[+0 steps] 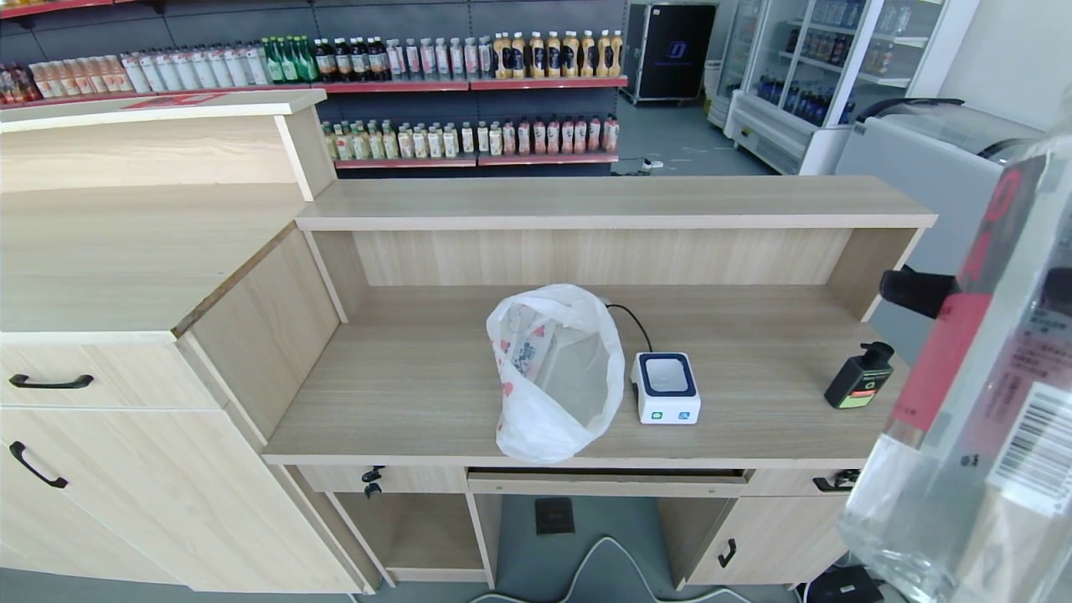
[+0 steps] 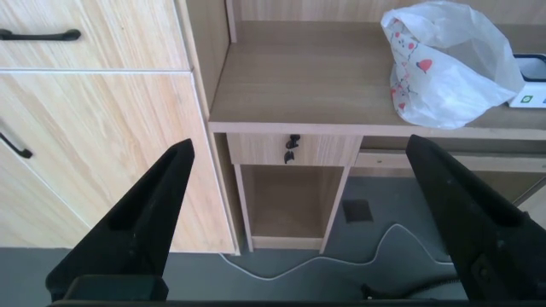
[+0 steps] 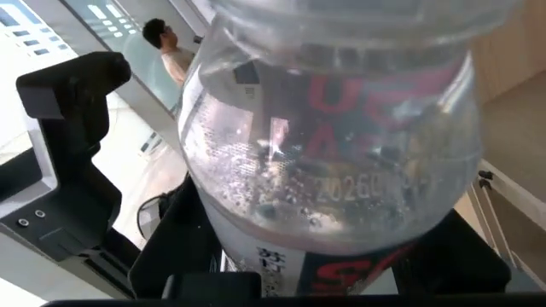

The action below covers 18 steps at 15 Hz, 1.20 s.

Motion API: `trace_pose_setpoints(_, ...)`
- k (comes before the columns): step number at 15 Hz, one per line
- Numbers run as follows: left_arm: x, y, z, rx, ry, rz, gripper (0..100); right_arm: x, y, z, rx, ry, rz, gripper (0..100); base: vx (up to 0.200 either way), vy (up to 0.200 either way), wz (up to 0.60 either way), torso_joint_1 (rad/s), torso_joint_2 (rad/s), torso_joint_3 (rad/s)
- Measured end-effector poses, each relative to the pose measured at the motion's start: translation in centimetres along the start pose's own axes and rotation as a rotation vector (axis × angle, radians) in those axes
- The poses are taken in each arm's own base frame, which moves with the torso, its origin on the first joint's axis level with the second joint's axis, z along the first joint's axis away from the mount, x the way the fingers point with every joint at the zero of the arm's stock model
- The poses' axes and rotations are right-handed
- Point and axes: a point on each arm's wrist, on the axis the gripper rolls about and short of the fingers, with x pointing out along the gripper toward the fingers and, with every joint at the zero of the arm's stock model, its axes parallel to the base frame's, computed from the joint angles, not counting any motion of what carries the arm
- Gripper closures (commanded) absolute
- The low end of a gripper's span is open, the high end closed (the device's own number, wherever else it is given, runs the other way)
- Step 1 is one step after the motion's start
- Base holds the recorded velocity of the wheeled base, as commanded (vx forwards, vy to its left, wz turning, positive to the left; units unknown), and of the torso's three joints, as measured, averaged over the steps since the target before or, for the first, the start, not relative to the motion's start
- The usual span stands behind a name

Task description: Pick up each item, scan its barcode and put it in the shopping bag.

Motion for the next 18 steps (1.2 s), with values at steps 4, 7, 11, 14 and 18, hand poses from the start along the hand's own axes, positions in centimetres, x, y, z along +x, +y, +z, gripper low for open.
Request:
trace_pose_setpoints(4,0.0,0.0,0.0,-0.001,0.000,0.000,0,0.8,-0.4,0.0,0.060,0.010,0.039,100,0.000,0.000,0.00,0.000,0.00,0.000)
trace_pose_setpoints(7,0.0,0.0,0.0,0.000,0.000,0.000,0,1.1,-0.9,-0.5,0.065,0.022,0.049,100,0.000,0.000,0.00,0.000,0.00,0.000)
trace_pose_setpoints(11,0.0,0.0,0.0,0.000,0.000,0.000,0,1.2,-1.6,-1.6,0.024,0.048,0.043,100,0.000,0.000,0.00,0.000,0.00,0.000)
trace_pose_setpoints(14,0.0,0.0,0.0,0.000,0.000,0.000,0,1.2,-1.7,-1.8,0.032,0.053,0.042,100,0.000,0.000,0.00,0.000,0.00,0.000)
trace_pose_setpoints(18,0.0,0.0,0.0,0.000,0.000,0.000,0,1.0,-1.5,-2.0,0.032,0.053,0.041,100,0.000,0.000,0.00,0.000,0.00,0.000)
